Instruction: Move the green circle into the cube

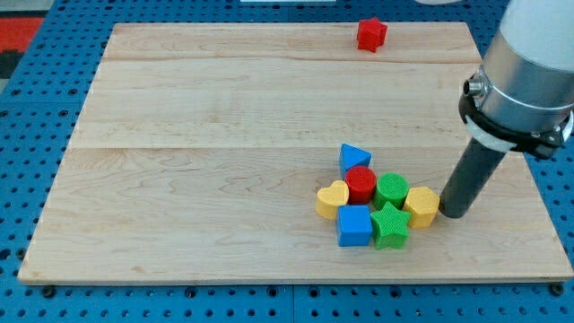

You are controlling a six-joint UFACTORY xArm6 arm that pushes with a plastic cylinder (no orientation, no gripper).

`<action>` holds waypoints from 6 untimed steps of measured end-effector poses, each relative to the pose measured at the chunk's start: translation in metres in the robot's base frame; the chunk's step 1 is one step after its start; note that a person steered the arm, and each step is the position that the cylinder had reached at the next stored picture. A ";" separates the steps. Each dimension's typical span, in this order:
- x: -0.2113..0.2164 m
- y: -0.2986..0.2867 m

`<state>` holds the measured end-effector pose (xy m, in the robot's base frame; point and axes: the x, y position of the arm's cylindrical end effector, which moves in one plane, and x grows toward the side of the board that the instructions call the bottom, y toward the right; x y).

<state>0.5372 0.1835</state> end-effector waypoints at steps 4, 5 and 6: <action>-0.037 -0.053; -0.033 -0.054; -0.032 -0.067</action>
